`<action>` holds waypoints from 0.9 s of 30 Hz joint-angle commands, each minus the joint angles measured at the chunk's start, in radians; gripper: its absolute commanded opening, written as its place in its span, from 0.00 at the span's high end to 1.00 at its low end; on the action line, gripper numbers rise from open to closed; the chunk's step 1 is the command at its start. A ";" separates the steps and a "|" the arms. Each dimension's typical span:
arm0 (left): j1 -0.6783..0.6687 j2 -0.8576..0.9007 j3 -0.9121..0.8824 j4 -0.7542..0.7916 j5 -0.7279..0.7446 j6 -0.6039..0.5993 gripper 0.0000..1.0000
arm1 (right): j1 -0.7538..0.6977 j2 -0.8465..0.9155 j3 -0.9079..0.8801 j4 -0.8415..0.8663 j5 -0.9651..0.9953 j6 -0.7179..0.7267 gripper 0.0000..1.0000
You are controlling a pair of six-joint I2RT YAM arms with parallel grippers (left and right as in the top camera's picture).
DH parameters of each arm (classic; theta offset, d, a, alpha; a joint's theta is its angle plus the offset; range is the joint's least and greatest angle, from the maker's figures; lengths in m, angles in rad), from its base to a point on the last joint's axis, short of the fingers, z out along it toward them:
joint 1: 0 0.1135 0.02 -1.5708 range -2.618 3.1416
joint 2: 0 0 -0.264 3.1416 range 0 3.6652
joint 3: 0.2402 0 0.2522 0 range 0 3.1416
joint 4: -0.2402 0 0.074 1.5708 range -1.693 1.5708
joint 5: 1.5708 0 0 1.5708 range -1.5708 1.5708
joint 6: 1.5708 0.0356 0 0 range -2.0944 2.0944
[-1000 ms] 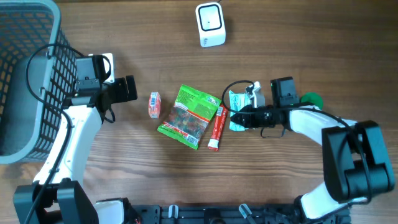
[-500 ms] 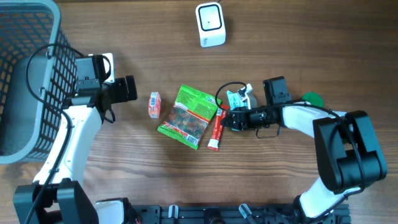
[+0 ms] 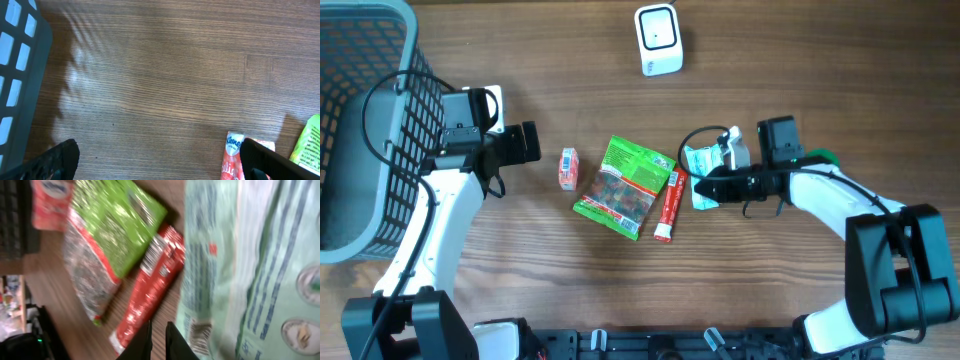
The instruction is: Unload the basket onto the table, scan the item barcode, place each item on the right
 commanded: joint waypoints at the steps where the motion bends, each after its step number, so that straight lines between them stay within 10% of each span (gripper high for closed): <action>1: 0.005 -0.014 0.015 0.003 -0.006 0.005 0.00 | 0.012 0.002 -0.070 0.046 0.171 0.068 0.93; 6: 0.005 -0.014 0.015 0.003 -0.006 0.005 0.00 | 0.012 0.002 -0.125 0.106 0.201 0.093 0.93; 12: 0.005 -0.014 0.015 0.003 -0.006 0.005 0.00 | 0.011 -0.026 -0.007 -0.080 -0.082 -0.076 0.67; 18: 0.005 -0.014 0.015 0.003 -0.006 0.005 0.00 | 0.011 -0.121 0.222 -0.242 0.164 -0.117 0.48; 27: 0.005 -0.014 0.015 0.003 -0.006 0.005 0.00 | 0.011 0.019 0.222 -0.194 0.436 -0.127 0.48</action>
